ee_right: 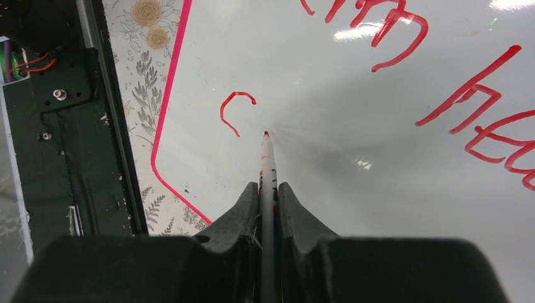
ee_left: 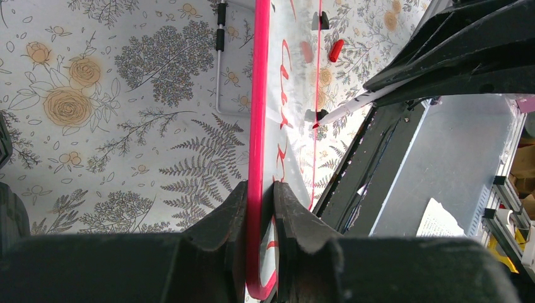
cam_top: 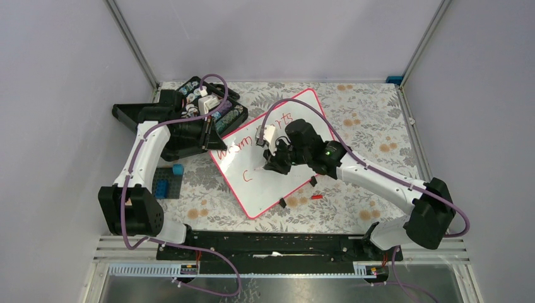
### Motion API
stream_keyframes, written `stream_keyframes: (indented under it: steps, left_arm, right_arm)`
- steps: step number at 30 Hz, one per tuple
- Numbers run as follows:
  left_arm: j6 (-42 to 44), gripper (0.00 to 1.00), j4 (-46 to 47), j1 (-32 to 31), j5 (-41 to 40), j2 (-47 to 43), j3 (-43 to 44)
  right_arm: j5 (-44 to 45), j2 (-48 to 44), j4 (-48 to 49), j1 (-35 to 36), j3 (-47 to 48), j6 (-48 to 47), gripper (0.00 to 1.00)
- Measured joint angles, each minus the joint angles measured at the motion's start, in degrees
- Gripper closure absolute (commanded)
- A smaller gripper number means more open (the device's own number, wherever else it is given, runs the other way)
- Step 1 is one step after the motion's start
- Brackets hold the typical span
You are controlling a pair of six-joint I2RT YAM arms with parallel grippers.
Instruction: Write a sentence on the whiteboard
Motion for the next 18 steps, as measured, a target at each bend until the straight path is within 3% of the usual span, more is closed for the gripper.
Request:
stream_keyframes:
  steps: [18]
  left_arm:
    - [0.0, 1.00, 0.0, 0.0, 0.0, 0.0, 0.0]
  right_arm:
    - [0.1, 2.6, 0.2, 0.1, 1.6, 0.4, 1.00]
